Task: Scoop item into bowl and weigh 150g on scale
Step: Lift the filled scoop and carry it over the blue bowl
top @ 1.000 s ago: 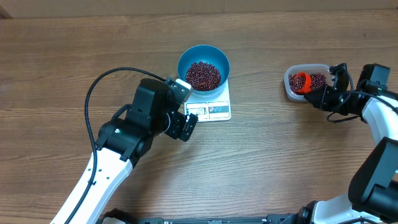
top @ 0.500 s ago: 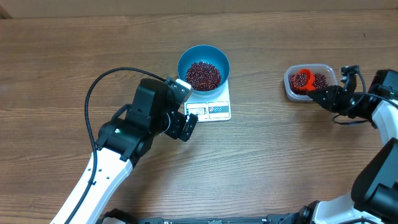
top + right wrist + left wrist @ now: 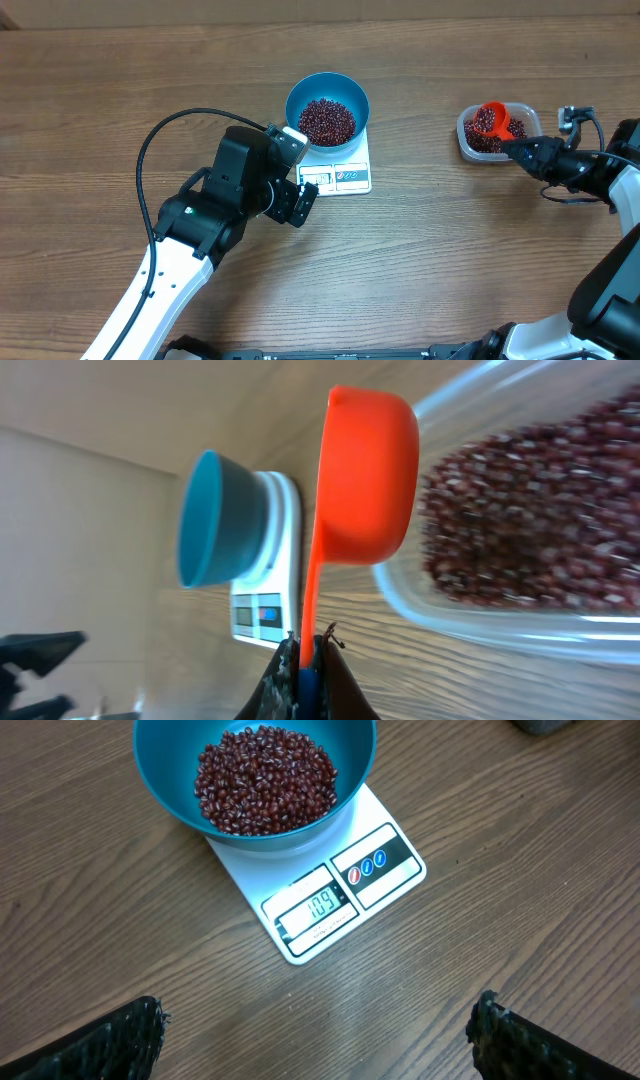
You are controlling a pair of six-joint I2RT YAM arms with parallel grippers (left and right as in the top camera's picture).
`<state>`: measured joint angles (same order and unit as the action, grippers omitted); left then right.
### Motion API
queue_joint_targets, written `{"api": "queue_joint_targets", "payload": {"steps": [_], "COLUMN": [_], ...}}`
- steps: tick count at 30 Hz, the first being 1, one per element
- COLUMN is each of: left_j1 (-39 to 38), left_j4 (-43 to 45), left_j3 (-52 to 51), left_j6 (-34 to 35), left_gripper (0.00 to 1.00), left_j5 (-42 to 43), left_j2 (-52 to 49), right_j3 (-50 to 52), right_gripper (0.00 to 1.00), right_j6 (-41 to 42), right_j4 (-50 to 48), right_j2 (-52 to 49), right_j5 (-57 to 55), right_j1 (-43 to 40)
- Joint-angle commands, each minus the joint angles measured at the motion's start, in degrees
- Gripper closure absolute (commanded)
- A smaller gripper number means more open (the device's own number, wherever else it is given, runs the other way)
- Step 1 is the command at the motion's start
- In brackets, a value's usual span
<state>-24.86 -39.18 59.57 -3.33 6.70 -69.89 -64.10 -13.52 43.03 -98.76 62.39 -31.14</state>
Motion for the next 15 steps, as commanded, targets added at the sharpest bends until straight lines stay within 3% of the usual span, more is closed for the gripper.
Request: {"api": "queue_joint_targets", "payload": {"steps": [1,15], "left_j1": [0.09,0.09], "left_j4": [0.20,0.20], "left_j3": [0.00,0.00], "left_j6": [0.57,0.57], "left_gripper": [0.00,0.01], "left_j5": [0.39,0.39], "left_j2": [-0.31,-0.31], "right_j3": [0.39,0.39], "right_gripper": [0.96,0.96], "right_j6": [0.02,0.24], "right_j4": [0.59,1.64], "right_j2": [-0.07,-0.07], "right_j5": [7.52,8.48], "right_j1": [0.02,11.72]}}
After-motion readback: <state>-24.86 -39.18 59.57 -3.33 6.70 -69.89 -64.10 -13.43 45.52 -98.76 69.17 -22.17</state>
